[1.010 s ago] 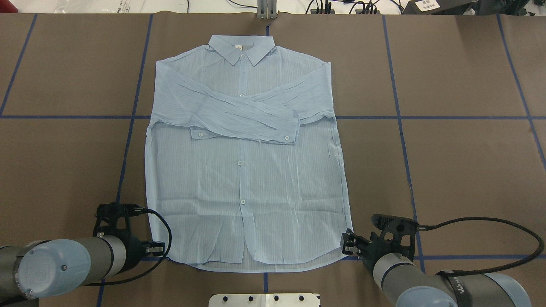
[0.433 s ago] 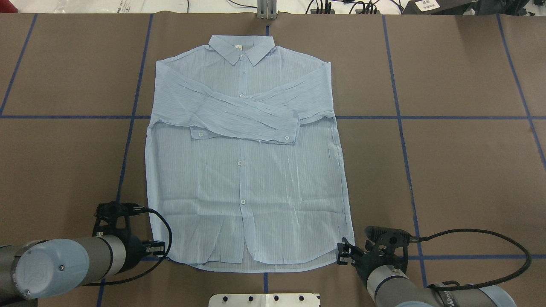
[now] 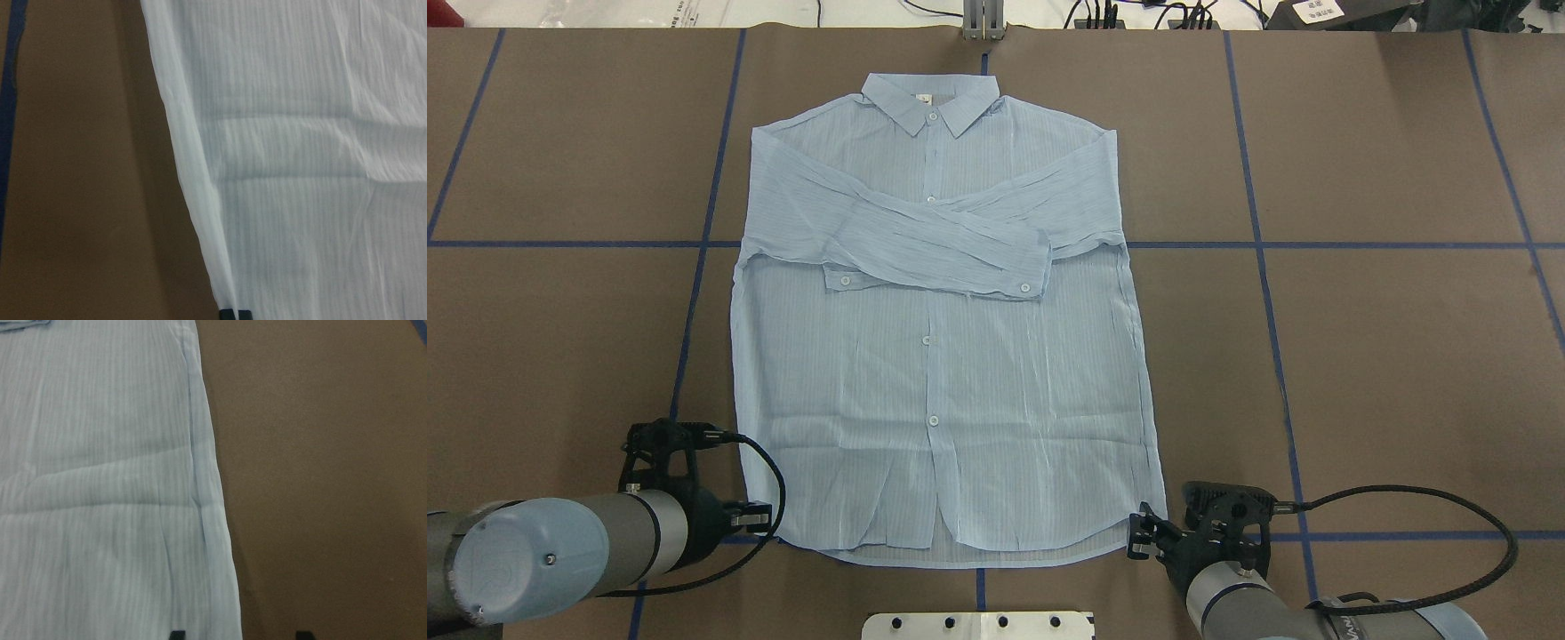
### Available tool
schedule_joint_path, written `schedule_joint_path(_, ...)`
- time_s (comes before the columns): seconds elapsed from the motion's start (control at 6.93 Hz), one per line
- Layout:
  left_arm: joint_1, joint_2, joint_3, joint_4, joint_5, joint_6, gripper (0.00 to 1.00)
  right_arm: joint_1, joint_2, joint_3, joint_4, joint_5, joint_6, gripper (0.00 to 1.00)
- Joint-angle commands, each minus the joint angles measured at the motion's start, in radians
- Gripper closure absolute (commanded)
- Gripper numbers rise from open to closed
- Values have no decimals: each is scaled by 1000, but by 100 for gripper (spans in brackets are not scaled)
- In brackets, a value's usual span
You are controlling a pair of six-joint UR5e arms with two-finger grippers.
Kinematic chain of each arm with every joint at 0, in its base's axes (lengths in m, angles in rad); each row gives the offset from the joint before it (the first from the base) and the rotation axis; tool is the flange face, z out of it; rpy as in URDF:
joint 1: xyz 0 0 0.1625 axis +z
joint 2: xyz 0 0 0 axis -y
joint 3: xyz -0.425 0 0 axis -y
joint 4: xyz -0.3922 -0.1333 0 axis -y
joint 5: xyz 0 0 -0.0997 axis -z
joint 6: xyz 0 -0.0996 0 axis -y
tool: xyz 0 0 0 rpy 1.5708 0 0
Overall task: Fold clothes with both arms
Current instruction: 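Grasp the hem corners nearest the robot with both grippers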
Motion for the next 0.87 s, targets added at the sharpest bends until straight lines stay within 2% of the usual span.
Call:
schedule_joint_path(0.0,0,0,-1,1,-1,0,100,-7,7,-5,0,-8,0,50)
schedule_joint_path(0.14,0,0,-1,1,0,0,100,-7,7,-3,0,-8,0,66)
schedule_joint_path(0.29,0,2,-1,-1,1,0,100,-7,20,-3,-1,-8,0,95)
schedule_joint_path(0.43,0,2,-1,-1,1,0,100,-7,22,-3,-1,-9,0,100)
schedule_joint_path(0.72,0,2,-7,1,1,0,100,-7,22,-3,-3,-9,0,100)
